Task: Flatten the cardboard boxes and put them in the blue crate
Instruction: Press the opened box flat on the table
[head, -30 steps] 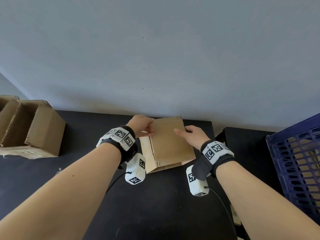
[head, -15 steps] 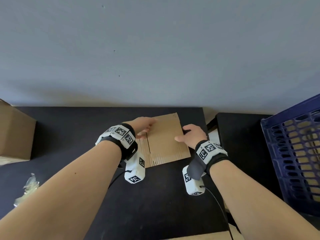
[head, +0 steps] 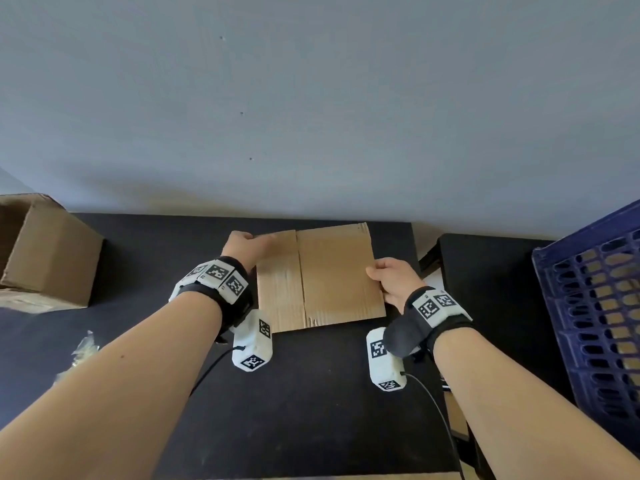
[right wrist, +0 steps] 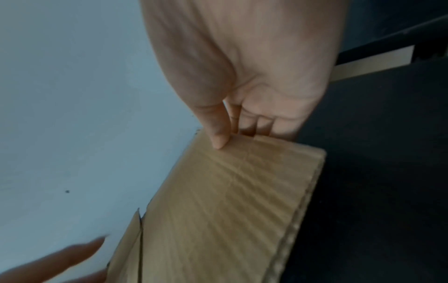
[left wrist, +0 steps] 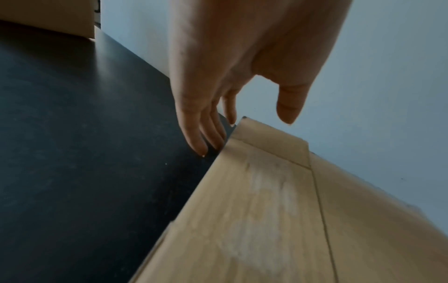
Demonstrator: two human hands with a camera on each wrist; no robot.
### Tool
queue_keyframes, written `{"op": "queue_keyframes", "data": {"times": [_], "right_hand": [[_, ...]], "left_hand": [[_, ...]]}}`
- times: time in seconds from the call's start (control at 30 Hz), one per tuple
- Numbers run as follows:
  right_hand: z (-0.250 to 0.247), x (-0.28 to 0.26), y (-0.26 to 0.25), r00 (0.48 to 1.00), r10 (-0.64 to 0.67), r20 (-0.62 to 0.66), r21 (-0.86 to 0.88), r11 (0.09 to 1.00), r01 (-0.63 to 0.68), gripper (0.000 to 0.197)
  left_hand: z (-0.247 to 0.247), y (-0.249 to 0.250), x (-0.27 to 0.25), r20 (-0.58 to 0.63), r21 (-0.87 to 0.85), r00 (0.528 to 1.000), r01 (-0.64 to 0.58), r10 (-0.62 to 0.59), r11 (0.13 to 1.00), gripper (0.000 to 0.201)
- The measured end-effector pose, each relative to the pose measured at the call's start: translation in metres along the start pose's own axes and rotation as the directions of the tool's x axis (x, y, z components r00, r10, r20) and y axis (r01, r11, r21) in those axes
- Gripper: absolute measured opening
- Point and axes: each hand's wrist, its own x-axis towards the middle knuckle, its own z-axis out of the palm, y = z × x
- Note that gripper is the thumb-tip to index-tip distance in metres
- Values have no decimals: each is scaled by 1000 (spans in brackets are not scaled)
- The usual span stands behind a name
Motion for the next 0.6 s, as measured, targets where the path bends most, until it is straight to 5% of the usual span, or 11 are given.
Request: {"op": "queue_keyframes", "data": {"times": [0.2,0.33,0.47,0.6], "right_hand": [[-19,-21,0,992,-119,-35,69,990,121,22],[-31,-48,3,991,-124,49,103,988,119,46],[-37,-66,8,970,-243,-15,139,960,243,50],[-45,-92,7,952,-293,-94,226,925,307,26]], "left_hand": [[10,-7,-20,56,-247,997,-34,49,968,101],[7,6,-63,51,-349,990,-106,132,931,84],[9,10,-97,65,-405,973,-177,222,897,70],[5,7,-124,73,-388,959,-224,272,894,68]]}}
